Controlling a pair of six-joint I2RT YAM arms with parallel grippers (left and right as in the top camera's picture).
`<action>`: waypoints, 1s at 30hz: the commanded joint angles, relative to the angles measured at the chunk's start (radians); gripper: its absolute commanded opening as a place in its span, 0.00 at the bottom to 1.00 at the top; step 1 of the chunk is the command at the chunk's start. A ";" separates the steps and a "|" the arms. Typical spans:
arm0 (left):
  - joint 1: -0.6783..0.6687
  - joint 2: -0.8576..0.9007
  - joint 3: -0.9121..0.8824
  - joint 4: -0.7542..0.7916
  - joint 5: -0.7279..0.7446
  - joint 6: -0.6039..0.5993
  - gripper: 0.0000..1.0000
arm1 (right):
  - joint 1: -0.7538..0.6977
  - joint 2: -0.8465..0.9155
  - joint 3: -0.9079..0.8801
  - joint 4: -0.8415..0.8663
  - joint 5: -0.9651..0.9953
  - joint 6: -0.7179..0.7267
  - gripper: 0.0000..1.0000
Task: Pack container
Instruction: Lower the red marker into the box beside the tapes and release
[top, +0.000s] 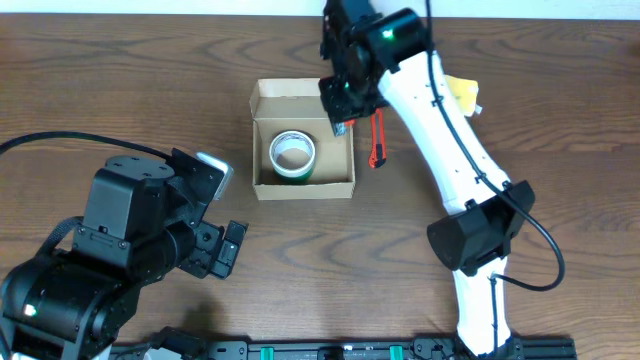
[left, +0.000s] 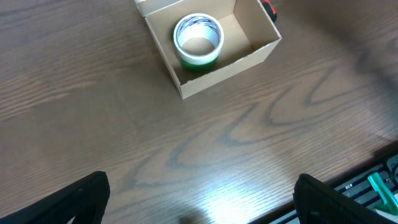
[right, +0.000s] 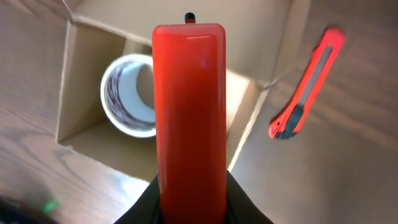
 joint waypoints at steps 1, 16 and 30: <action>0.003 -0.001 0.002 -0.003 0.003 0.018 0.95 | 0.040 0.000 -0.042 -0.007 0.011 0.058 0.02; 0.003 -0.001 0.002 -0.003 0.003 0.018 0.95 | 0.109 0.000 -0.134 -0.011 0.128 0.116 0.01; 0.003 -0.001 0.002 -0.003 0.003 0.018 0.95 | 0.091 -0.099 -0.369 0.197 0.168 0.163 0.01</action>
